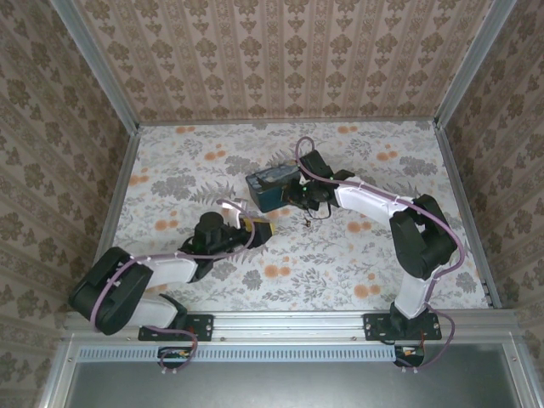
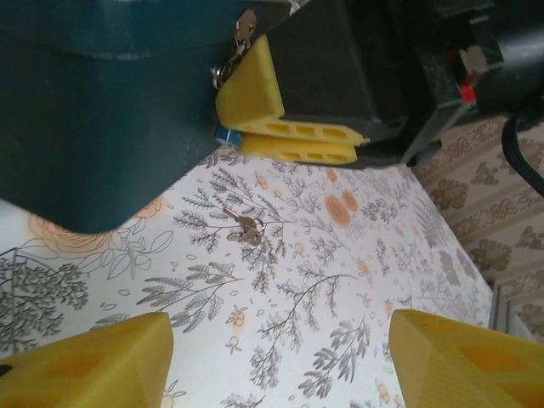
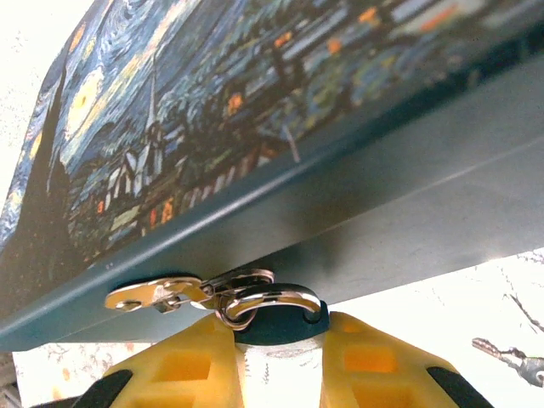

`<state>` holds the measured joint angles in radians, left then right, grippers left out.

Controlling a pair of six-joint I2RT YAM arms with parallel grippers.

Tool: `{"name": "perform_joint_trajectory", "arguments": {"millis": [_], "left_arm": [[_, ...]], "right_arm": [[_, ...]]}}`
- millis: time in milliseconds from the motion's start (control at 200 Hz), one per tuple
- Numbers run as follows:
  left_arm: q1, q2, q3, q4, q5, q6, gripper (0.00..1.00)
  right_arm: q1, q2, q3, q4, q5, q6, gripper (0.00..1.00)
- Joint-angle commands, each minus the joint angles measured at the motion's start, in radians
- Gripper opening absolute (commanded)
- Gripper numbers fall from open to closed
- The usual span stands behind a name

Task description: Unlock a padlock with a key

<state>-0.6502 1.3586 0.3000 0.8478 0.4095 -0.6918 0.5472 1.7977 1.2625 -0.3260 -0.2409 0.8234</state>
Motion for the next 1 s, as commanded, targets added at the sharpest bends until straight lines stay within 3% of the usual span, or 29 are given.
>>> {"name": "perform_joint_trajectory", "arguments": {"millis": [0, 525, 995], "left_arm": [[-0.012, 0.038, 0.05, 0.102, -0.028, -0.122, 0.7], [-0.031, 0.163, 0.107, 0.177, -0.062, -0.245, 0.66], [0.032, 0.017, 0.12, 0.005, -0.075, -0.117, 0.67]], "right_arm": [[-0.012, -0.063, 0.03, -0.025, -0.058, 0.046, 0.17], [-0.046, -0.093, 0.052, -0.103, -0.184, 0.161, 0.18], [-0.112, -0.001, 0.244, -0.364, -0.352, 0.121, 0.19]]}}
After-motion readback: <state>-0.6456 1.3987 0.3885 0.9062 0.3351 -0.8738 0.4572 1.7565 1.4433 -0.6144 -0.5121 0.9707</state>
